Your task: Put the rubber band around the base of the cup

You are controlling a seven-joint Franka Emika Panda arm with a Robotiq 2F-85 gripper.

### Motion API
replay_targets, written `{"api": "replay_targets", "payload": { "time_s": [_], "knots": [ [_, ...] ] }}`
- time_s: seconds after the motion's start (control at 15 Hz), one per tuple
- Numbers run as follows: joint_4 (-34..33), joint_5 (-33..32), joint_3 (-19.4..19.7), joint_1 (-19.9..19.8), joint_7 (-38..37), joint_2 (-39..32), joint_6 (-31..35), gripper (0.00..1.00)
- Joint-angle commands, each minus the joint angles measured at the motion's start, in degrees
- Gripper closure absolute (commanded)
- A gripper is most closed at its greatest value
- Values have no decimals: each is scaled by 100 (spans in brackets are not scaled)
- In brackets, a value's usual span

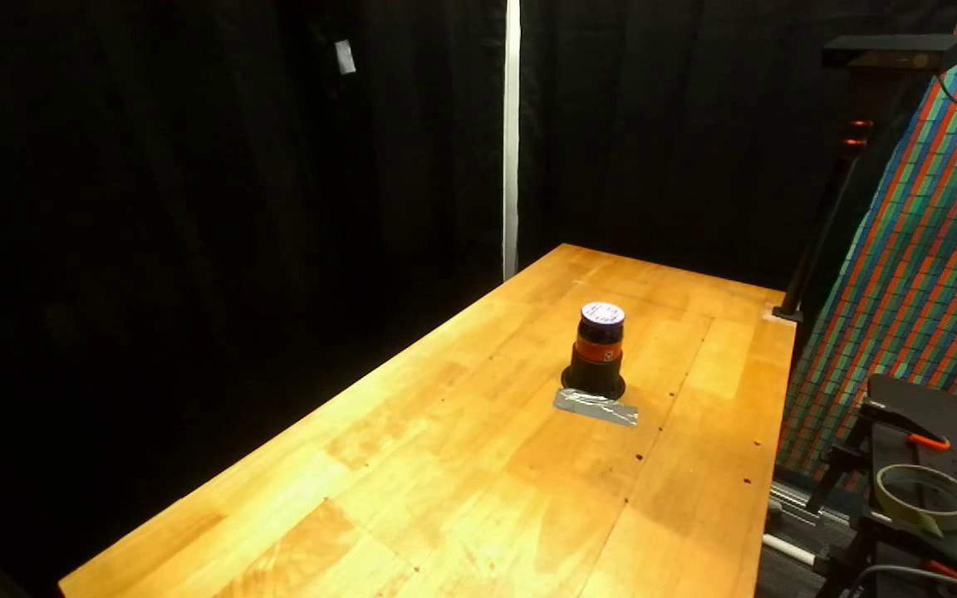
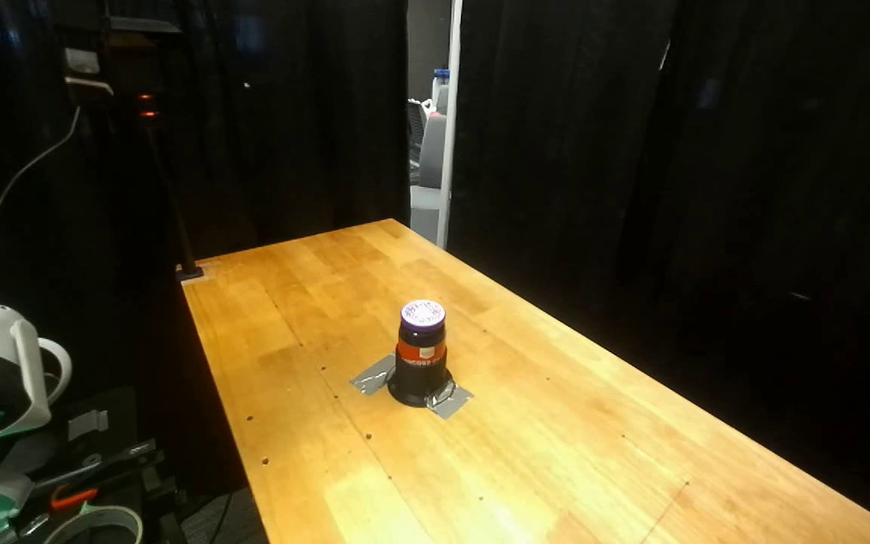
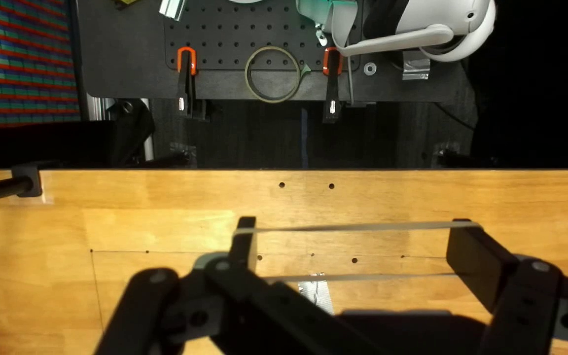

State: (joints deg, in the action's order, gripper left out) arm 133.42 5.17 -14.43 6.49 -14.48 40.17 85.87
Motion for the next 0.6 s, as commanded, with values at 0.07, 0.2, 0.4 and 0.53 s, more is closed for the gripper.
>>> {"api": "replay_targets", "payload": {
  "time_s": [0.07,0.2,0.4,0.53],
  "knots": [
    [-14,-10,14,21,-12,-10,-11,0],
    [-52,-5,20,43,44,-30,40,0],
    [-706,-179,-238,10,-11,-855,286,0],
    [-1097,-304,-424,3,-63,-1454,755,0]
  ]
}}
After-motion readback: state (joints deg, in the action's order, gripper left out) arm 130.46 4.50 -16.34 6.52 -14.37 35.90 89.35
